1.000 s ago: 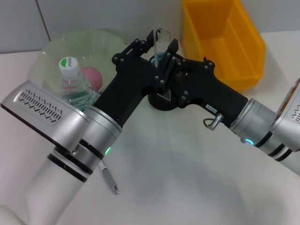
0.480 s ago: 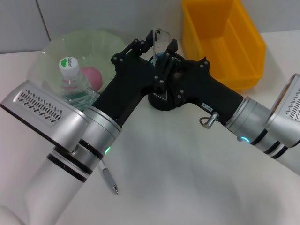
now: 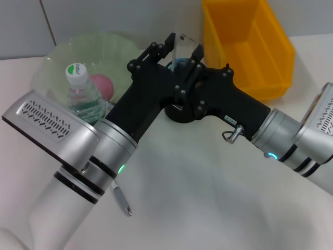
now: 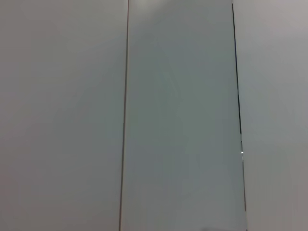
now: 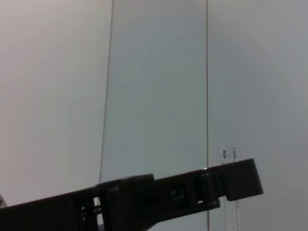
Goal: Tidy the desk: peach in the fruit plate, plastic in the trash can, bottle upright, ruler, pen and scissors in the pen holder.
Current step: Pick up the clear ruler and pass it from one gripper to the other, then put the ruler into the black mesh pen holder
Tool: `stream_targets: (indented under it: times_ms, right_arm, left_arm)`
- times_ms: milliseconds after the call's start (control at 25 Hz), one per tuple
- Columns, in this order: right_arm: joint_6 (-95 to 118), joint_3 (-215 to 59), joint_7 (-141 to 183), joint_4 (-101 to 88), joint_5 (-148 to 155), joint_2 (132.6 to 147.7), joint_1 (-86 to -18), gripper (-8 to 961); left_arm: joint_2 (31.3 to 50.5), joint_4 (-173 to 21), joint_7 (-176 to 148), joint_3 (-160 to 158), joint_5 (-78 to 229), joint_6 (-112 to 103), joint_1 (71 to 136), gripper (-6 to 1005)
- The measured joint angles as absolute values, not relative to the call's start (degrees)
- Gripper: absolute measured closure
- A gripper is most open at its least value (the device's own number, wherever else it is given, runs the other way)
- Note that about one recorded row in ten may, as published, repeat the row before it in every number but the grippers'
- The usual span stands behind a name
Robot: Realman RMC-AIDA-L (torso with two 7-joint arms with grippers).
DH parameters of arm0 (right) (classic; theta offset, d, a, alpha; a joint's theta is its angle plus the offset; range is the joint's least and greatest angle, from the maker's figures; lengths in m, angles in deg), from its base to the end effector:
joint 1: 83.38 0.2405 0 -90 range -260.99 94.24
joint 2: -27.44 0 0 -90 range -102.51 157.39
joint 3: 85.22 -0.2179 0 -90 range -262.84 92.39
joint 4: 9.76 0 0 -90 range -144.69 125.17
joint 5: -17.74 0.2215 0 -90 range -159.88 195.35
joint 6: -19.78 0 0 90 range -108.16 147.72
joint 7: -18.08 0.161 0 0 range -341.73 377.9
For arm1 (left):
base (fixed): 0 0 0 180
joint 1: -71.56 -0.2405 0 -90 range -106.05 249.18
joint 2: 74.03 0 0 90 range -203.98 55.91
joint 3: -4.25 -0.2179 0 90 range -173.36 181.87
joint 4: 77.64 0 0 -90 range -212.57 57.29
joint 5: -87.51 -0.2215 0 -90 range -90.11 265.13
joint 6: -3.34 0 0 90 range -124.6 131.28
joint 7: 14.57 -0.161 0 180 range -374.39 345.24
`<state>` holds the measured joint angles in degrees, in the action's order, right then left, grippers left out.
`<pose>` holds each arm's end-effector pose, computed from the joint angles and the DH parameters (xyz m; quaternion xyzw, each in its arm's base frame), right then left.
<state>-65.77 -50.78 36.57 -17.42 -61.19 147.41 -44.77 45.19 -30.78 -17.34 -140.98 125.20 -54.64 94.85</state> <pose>0.1914 0.3187 -0.0639 -0.8338 0.0767 0.4249 0.3440 -0.0971 0.3013 -0.1018 -0.7946 -0.1086 -0.4554 0.3866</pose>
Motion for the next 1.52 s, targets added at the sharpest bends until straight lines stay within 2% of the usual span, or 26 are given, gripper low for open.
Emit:
stream_targets:
  times_ms: [80, 320, 560, 1520]
  right_arm:
    - [-65.77, -50.77, 36.57, -17.43, -61.19, 147.41, -44.78, 946]
    - [-65.95, -51.21, 36.59, -17.17, -60.91, 147.4, -45.04, 946]
    - [-66.21, -56.22, 36.58, -15.42, -60.76, 147.11, -45.55, 946]
    - [-49.24, -61.04, 38.39, -16.18, -61.15, 147.31, -38.47, 947]
  left_arm:
    - [45.2, -30.75, -17.15, -141.01, 125.11, -54.81, 94.93, 602]
    - [45.18, -30.7, -16.87, -141.01, 125.12, -54.87, 94.87, 437]
    - [45.1, -31.12, -12.6, -140.54, 122.26, -54.9, 94.37, 323]
    - [44.71, -33.61, -4.26, -139.95, 117.79, -57.01, 92.52, 323]
